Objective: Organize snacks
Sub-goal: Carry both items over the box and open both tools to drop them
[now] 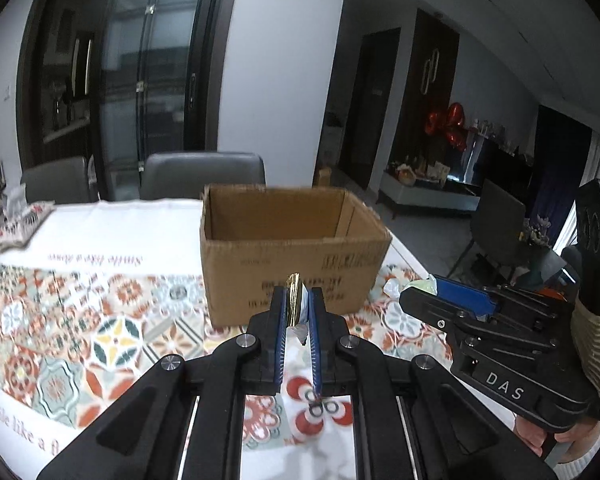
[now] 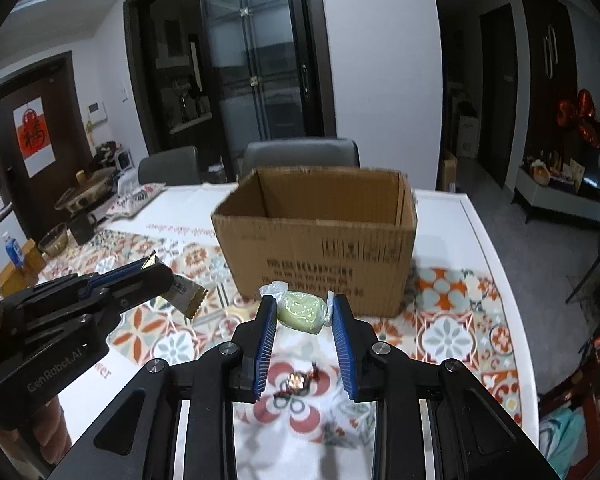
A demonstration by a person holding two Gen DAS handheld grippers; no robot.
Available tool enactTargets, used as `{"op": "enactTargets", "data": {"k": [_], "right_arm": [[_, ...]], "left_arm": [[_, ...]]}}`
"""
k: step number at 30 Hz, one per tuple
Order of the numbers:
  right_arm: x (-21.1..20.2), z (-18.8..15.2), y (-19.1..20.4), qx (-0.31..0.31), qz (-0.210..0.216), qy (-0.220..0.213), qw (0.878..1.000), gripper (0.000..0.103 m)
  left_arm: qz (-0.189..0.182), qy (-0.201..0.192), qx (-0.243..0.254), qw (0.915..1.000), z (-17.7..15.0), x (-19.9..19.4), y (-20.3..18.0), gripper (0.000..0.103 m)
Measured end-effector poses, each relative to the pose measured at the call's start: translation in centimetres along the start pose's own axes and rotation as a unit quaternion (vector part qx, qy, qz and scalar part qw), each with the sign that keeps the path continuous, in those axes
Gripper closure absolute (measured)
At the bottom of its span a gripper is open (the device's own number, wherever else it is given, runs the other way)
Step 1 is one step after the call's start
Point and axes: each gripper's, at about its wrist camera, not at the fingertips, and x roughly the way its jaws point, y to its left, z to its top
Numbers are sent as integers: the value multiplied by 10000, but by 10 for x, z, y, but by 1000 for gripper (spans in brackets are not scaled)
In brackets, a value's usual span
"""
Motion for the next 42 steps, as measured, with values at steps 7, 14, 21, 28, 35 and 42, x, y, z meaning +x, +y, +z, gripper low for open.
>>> {"op": "enactTargets", "data": {"k": [7, 14, 21, 28, 35, 42], "right_arm": [[0, 24, 3, -131, -57, -203, 9997, 73], [4, 53, 1, -274, -129, -394, 9988, 73], [17, 75, -8, -273, -148, -388, 9988, 73], [38, 94, -19, -243, -146, -258, 9993, 73], [64, 107, -30, -236, -228, -87, 9994, 73], [93, 116, -38, -236, -347, 167, 9990, 73]], "left_arm": [[63, -189, 151, 9997, 26, 5, 3, 91], [110, -318, 270, 9991, 49, 16, 7, 91], [127, -337, 390, 9986, 68, 36, 7, 91], [99, -163, 332, 9993, 86, 65, 13, 91], [109, 142, 324, 9993, 101, 103, 22, 91], [186, 448, 190, 9986, 106, 134, 33, 86]]}}
